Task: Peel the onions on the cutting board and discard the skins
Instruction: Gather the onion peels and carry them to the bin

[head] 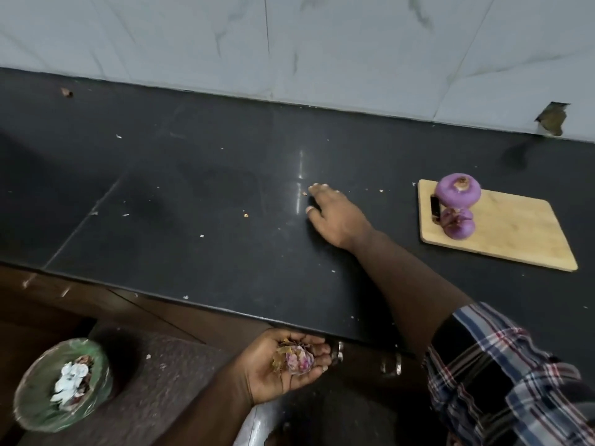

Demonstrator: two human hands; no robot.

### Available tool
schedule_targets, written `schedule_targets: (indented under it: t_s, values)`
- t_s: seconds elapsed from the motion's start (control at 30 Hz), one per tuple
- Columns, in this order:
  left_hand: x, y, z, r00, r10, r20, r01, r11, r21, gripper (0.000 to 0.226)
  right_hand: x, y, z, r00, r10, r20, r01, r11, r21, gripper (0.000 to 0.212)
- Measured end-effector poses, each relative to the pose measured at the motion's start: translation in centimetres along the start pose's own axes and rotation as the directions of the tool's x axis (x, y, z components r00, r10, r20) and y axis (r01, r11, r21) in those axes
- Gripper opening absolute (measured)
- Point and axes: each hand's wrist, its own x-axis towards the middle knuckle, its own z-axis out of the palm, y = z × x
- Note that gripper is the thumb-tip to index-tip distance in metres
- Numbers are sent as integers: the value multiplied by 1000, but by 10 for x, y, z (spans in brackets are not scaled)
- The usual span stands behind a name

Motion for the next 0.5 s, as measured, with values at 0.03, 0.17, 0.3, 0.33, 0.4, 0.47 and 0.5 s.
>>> schedule_targets:
  t_s: [0.03, 0.17, 0.3, 0.33, 0.4, 0.47, 0.5]
  values:
    - [-1, -1, 0, 1000, 0, -3, 0, 1000, 6, 36, 3, -6, 3, 999, -42, 17, 42, 999, -9, 53]
    - [-7, 2, 2, 1000, 24, -21, -24, 1000, -4, 36, -6, -23, 4, 979, -180, 98, 179, 984, 15, 53]
    - [-12, 6, -3, 997, 44, -58, -46, 998, -47, 39, -62, -42, 10, 914, -350, 203, 332, 936, 117, 54]
    - [-13, 6, -5, 997, 49, -64, -53, 997, -60, 39, -79, -48, 10, 896, -383, 226, 356, 922, 150, 53]
    - [-16, 6, -7, 996, 67, -65, -72, 994, -86, 36, -114, -62, 9, 865, -438, 245, 389, 894, 222, 50]
    - [-19, 6, -9, 993, 99, -59, -105, 987, -120, 38, -139, -73, 11, 835, -488, 253, 402, 857, 323, 48]
    - [-20, 6, -9, 992, 114, -56, -121, 984, -130, 40, -146, -77, 12, 826, -502, 254, 387, 835, 391, 46]
